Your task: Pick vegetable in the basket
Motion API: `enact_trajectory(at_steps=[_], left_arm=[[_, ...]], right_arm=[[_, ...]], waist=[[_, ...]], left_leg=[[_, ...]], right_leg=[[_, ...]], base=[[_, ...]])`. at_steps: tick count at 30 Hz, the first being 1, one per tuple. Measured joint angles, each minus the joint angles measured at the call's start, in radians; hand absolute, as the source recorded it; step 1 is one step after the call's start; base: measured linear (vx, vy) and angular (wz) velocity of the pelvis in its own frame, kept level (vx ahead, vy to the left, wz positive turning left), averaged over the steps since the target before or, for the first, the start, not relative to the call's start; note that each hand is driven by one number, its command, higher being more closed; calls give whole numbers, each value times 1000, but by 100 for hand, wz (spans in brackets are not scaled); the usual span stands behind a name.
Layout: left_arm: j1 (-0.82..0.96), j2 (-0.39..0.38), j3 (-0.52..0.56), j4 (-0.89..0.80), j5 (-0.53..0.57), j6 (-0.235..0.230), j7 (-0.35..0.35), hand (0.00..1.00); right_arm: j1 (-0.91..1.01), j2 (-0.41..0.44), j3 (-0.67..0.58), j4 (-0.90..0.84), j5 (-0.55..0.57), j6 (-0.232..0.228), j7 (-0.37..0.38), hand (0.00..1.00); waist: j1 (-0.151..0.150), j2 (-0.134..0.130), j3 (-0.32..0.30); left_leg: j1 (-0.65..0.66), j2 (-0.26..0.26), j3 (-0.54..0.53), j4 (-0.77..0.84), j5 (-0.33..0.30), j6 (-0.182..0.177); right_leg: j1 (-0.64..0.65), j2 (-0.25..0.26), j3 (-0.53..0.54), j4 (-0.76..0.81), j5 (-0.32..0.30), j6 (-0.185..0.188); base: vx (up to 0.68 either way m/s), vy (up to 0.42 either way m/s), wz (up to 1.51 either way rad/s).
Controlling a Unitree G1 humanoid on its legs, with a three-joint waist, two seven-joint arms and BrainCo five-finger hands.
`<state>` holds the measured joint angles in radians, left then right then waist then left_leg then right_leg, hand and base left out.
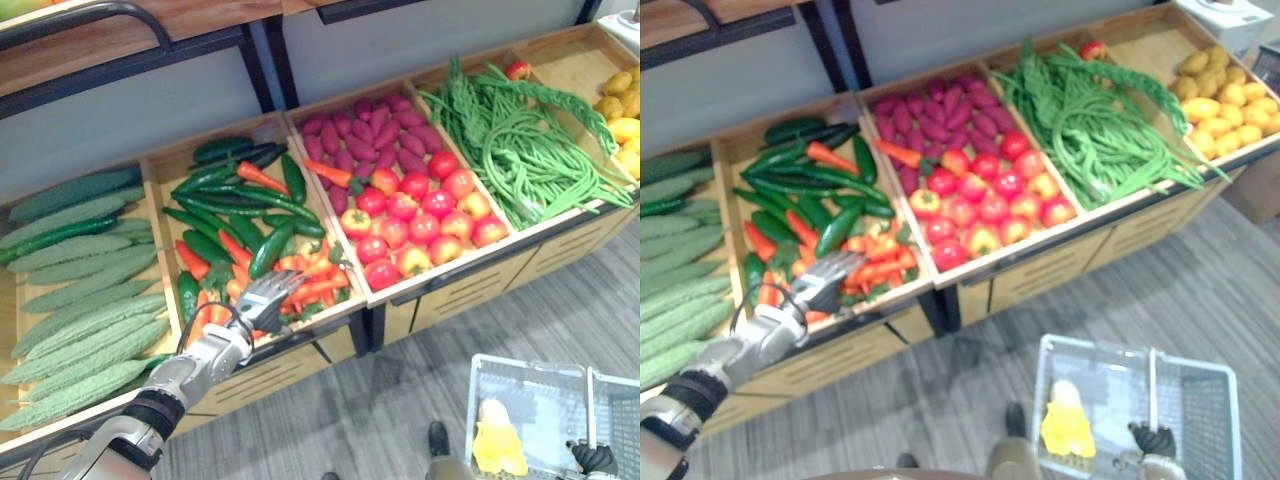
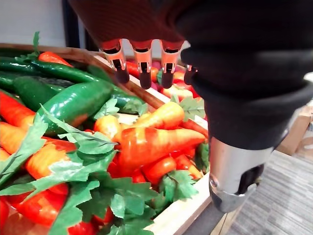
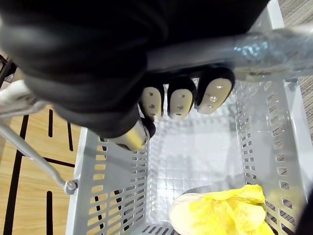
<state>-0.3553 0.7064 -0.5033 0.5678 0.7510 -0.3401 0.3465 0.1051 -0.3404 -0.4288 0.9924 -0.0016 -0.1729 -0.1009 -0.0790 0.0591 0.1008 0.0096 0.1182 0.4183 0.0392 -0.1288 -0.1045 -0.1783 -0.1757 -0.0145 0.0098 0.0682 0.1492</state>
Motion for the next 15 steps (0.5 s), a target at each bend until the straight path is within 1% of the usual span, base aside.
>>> enact_trajectory(at_steps=[3, 5, 9, 15], left_arm=[[-36, -19, 0, 28, 0, 13, 0, 0], [-58, -41, 3, 57, 0, 35, 1, 0], [-91, -53, 28, 78, 0, 49, 3, 0], [-135, -58, 60, 120, 0, 82, 5, 0]], right_arm=[[-3, 0, 4, -6, 0, 0, -1, 100], [-3, 4, 4, -7, 0, 0, -1, 100], [-8, 6, 5, -8, 0, 0, -1, 100], [-26, 7, 6, -8, 0, 5, -2, 100]], waist=[[1, 0, 6], [-1, -2, 7], [-2, -7, 14], [-1, -10, 30]], left_leg=[[-11, -1, 5, -4, 12, 0], [-11, 1, 5, -8, 19, -2], [-21, -4, 6, -35, 36, -2], [-29, -1, 8, -40, 38, -2]], right_leg=[[-11, 1, 7, -11, 16, -2], [-12, 4, 7, -12, 16, -2], [-31, 7, 8, -18, 24, -3], [-42, 13, 9, -26, 28, -4]], base=[[-109, -55, -6], [-58, -44, -1], [-6, -8, 0], [32, -12, -3]])
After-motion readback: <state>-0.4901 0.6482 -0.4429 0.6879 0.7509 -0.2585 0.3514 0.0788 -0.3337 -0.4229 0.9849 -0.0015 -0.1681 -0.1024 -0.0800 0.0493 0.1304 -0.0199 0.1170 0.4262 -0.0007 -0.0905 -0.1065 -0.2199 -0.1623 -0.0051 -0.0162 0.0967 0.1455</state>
